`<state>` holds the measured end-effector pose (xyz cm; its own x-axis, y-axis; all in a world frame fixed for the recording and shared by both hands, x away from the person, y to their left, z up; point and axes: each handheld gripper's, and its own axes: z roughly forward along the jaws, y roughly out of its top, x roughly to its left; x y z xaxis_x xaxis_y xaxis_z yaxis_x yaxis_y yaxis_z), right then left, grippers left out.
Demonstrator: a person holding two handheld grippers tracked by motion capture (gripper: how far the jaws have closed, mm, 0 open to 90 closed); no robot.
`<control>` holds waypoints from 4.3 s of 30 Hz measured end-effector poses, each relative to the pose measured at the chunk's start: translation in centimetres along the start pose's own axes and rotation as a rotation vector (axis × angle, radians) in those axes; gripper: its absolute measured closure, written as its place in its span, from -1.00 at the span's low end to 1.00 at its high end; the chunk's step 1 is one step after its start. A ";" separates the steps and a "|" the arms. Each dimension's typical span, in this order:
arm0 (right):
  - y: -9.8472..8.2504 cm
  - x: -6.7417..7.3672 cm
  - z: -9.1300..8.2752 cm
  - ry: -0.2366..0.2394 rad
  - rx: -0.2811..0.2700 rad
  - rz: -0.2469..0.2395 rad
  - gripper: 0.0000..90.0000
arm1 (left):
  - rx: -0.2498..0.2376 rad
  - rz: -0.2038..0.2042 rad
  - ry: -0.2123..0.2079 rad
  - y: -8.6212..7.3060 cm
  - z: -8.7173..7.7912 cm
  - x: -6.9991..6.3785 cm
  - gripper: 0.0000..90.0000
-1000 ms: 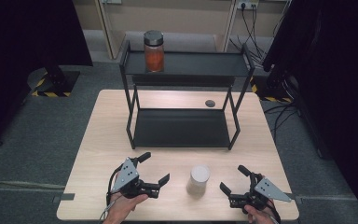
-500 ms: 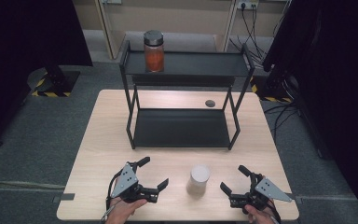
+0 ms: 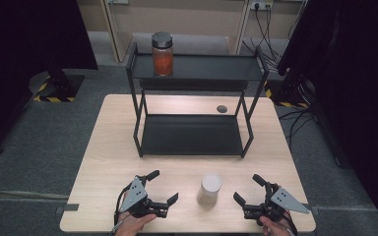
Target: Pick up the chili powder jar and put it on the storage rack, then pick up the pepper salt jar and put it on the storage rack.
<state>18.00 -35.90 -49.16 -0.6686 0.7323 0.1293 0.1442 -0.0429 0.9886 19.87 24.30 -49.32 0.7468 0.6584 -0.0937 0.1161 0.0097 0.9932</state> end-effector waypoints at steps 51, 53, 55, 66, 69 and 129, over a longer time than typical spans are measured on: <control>0.8 1.8 1.3 0.094 0.035 -0.069 -0.99 | 0.003 -0.015 0.006 -0.6 -0.3 0.0 -0.99; 0.9 1.9 1.6 0.105 0.040 -0.077 -0.99 | 0.002 -0.020 0.006 -0.7 -0.3 0.1 -1.00; 0.9 2.1 2.0 0.116 0.050 -0.084 -0.99 | 0.004 -0.021 0.005 -0.7 -0.3 0.1 -0.99; 1.2 3.0 4.3 0.150 0.078 -0.106 -0.99 | 0.003 -0.024 0.007 -0.7 -0.4 0.2 -0.99; 1.4 3.1 4.8 0.144 0.087 -0.099 -0.99 | 0.006 -0.024 0.006 -0.7 -0.4 0.2 -1.00; 6.3 4.6 6.2 0.135 0.156 -0.139 -0.21 | 0.016 -0.017 0.019 -1.0 -0.5 0.1 -0.99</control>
<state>20.37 -28.62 -42.79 -0.7800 0.6256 0.0119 0.1474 0.1652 0.9752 19.51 24.77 -50.26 0.7318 0.6728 -0.1087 0.1392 0.0086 0.9902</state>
